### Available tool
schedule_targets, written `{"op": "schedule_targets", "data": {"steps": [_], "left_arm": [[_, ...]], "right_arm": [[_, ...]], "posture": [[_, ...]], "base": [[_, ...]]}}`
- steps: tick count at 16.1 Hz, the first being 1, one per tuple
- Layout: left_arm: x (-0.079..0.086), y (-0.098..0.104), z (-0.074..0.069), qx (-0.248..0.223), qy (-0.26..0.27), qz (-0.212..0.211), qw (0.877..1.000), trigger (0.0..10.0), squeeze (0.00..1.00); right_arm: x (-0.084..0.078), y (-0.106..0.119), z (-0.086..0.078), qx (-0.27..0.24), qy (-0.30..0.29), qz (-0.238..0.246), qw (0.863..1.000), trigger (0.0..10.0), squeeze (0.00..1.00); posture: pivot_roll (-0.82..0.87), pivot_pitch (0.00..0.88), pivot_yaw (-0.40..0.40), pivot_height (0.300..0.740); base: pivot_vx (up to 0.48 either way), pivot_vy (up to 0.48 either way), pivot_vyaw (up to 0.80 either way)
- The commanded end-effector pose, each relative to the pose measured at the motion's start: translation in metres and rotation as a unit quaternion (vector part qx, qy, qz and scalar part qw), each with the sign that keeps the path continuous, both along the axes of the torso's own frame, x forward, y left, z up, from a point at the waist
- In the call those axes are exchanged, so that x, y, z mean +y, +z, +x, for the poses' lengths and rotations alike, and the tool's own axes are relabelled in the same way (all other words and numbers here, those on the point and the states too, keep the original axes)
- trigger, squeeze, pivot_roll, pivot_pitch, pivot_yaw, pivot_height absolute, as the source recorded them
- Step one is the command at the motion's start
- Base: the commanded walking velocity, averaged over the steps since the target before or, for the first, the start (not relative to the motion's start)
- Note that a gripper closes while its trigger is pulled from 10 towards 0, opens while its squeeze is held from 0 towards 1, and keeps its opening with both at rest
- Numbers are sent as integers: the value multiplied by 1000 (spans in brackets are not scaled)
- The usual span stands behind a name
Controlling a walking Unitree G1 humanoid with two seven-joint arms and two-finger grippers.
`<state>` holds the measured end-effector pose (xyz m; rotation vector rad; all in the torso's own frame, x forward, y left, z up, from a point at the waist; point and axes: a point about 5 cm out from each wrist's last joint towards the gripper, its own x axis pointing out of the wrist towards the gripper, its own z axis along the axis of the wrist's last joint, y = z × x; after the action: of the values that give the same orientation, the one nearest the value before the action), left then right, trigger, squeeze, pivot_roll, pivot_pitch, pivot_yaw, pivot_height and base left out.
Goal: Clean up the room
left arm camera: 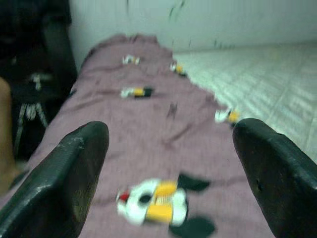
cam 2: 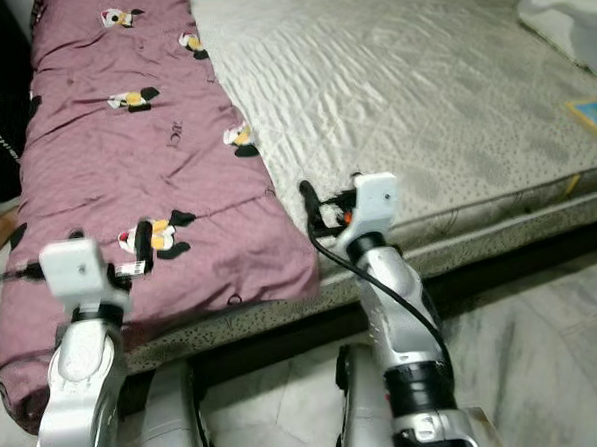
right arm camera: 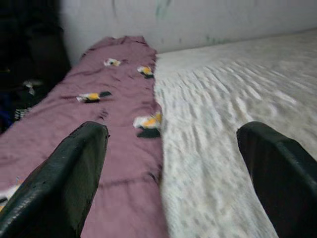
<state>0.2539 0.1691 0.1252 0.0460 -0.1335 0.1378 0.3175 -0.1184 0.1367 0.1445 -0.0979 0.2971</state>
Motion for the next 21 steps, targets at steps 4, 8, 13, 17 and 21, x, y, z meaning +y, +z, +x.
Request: {"op": "schedule_targets", "data": {"steps": [4, 8, 13, 17, 21], "left_arm": [[5, -13, -10, 21, 19, -2, 1000, 10000, 0], [4, -29, -13, 49, 33, -6, 998, 10000, 0], [4, -25, -9, 34, 31, 4, 999, 10000, 0], [-4, -25, -6, 39, 20, 9, 999, 10000, 0], [-4, -28, -8, 34, 12, 13, 999, 10000, 0]], "right_arm": [[1, -2, 1, 0, -5, -6, 1000, 10000, 0], [-4, -8, 1, 10, -18, -21, 1000, 10000, 0], [-9, -10, 6, 4, -28, -25, 999, 10000, 0], [-2, -16, 2, 12, -13, -30, 999, 10000, 0], [-5, -16, 4, 9, -21, -30, 999, 10000, 0]], "posture": [[-6, 0, -3, 670], [-16, 0, 2, 720], [-8, 0, 1, 740], [-8, 0, -4, 740], [-11, 0, 0, 740]], "base": [[0, 0, 0], [0, 0, 0], [0, 0, 0], [0, 0, 0], [0, 0, 0]]}}
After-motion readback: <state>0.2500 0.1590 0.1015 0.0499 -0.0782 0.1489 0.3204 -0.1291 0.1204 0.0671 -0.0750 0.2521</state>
